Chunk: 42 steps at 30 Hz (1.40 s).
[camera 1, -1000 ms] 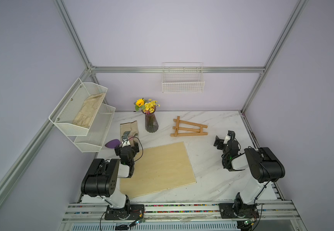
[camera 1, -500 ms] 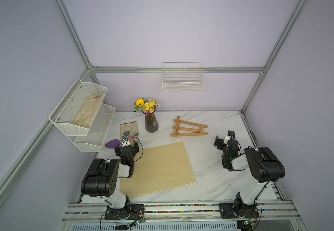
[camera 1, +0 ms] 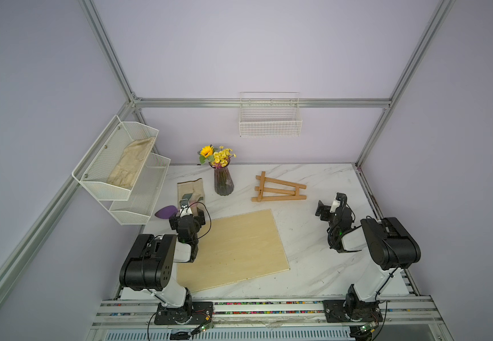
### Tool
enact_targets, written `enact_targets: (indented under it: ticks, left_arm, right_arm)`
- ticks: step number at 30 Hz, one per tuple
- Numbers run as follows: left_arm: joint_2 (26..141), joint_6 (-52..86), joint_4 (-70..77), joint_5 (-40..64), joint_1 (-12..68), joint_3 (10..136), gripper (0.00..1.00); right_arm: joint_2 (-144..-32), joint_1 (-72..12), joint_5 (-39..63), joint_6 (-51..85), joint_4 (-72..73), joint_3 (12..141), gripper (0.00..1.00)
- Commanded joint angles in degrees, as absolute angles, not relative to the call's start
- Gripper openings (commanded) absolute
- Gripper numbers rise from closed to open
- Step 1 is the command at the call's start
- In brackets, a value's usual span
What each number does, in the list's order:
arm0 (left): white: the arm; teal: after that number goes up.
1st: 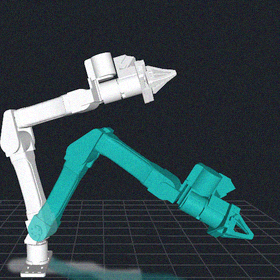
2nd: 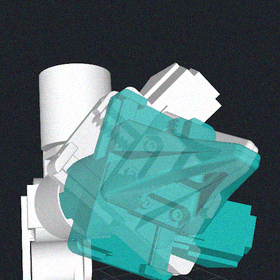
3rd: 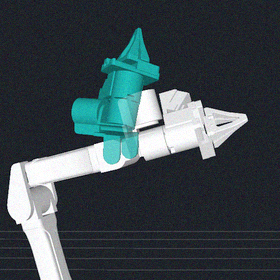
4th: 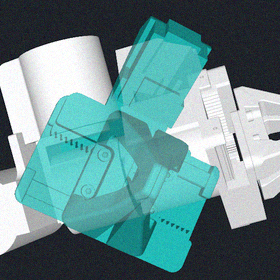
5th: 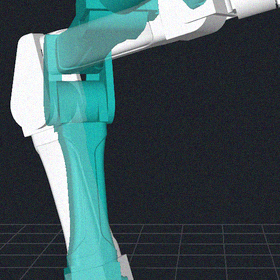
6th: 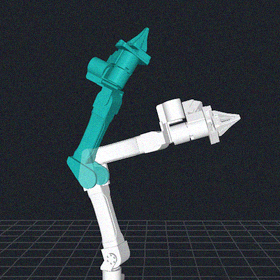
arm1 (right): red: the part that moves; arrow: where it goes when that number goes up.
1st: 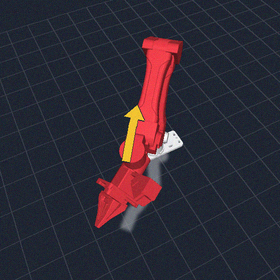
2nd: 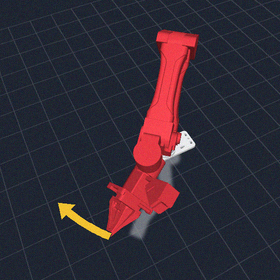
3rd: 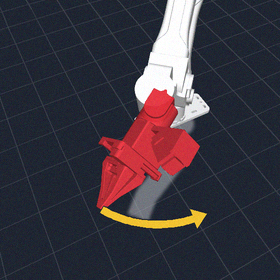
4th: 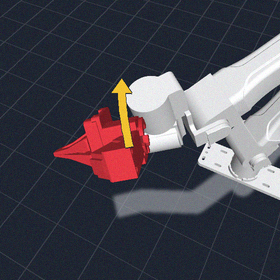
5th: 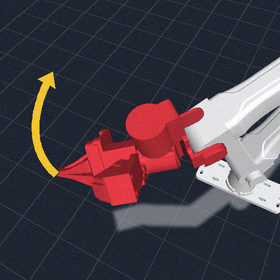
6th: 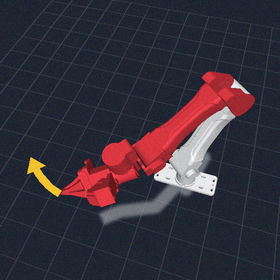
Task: Assemble the easel
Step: Pick up the easel at the center of the board.
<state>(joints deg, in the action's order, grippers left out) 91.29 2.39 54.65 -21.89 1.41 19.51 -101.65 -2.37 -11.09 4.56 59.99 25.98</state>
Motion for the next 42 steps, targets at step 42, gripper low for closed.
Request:
enact_targets:
  ticks: [42]
  left_arm:
    - [51.95,34.52,5.16,-10.97,1.85,31.45,1.00]
  right_arm:
    - [-76.03,-2.01,-5.91,38.68,6.83,39.00,0.97]
